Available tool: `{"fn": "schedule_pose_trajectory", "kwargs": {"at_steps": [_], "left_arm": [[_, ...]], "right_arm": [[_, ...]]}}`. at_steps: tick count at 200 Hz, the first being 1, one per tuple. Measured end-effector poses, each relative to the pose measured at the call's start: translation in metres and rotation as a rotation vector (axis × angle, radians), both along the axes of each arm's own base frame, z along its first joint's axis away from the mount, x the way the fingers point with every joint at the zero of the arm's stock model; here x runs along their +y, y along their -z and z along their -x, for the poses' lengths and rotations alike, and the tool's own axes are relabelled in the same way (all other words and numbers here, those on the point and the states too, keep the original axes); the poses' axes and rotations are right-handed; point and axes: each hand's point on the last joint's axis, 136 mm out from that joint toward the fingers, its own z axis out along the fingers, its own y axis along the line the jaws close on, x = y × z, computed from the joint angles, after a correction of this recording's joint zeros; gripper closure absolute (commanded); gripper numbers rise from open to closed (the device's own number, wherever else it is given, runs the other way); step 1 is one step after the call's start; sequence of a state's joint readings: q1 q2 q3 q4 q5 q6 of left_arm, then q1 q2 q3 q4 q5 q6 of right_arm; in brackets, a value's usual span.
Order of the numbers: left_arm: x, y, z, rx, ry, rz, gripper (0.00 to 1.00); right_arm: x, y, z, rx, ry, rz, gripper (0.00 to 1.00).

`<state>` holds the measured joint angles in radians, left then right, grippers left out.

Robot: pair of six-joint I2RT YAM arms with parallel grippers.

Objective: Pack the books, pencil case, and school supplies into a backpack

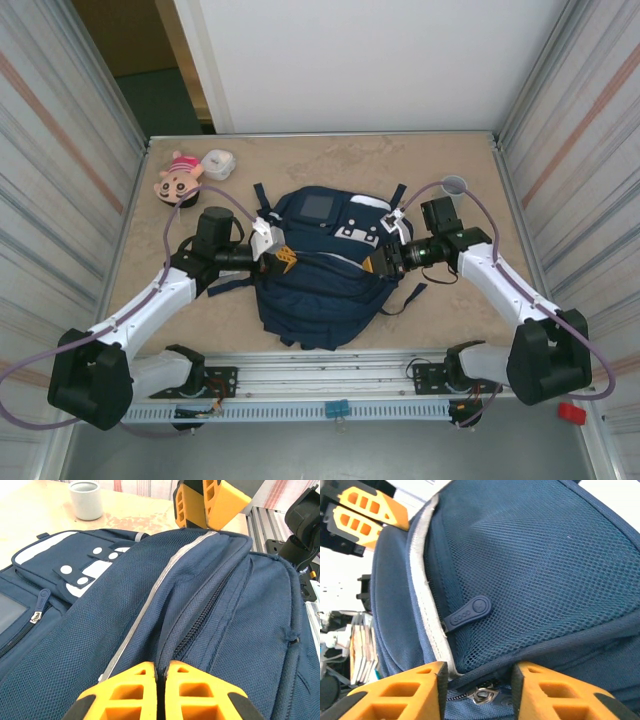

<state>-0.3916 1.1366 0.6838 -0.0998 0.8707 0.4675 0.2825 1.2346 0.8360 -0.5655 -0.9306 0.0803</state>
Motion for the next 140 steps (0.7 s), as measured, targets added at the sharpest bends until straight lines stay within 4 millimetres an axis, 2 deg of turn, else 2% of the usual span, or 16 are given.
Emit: {"fn": "schedule_pose_trajectory", "kwargs": {"at_steps": [25,63,79,88,99,115,125,140], "left_arm": [[0.0,0.0,0.0,0.001,-0.001,0.0,1.0],[0.0,0.0,-0.001,0.0,-0.004,-0.001,1.0],[0.0,-0.001,-0.001,0.0,-0.006,0.003,0.99],[0.0,-0.002,-0.002,-0.002,-0.007,0.006,1.0],[-0.001,-0.003,-0.003,-0.005,-0.009,0.01,0.99],[-0.001,-0.004,-0.003,-0.005,-0.011,0.014,0.99],[-0.001,-0.004,-0.003,-0.006,-0.011,0.014,0.99],[-0.001,-0.004,-0.003,-0.006,-0.011,0.015,0.99]], "right_arm": [[-0.003,0.003,-0.004,0.006,0.038,0.033,0.84],[0.0,-0.004,-0.008,0.008,0.075,0.029,0.97],[0.002,-0.006,-0.011,0.037,0.113,0.026,0.97],[0.003,-0.007,-0.013,0.05,0.13,0.024,0.91],[0.004,-0.01,-0.015,0.062,0.144,0.023,0.78],[0.003,-0.014,-0.02,0.047,0.164,0.035,0.55],[0.001,-0.016,-0.022,0.024,0.173,0.046,0.33],[-0.004,-0.019,-0.025,-0.023,0.18,0.053,0.17]]}}
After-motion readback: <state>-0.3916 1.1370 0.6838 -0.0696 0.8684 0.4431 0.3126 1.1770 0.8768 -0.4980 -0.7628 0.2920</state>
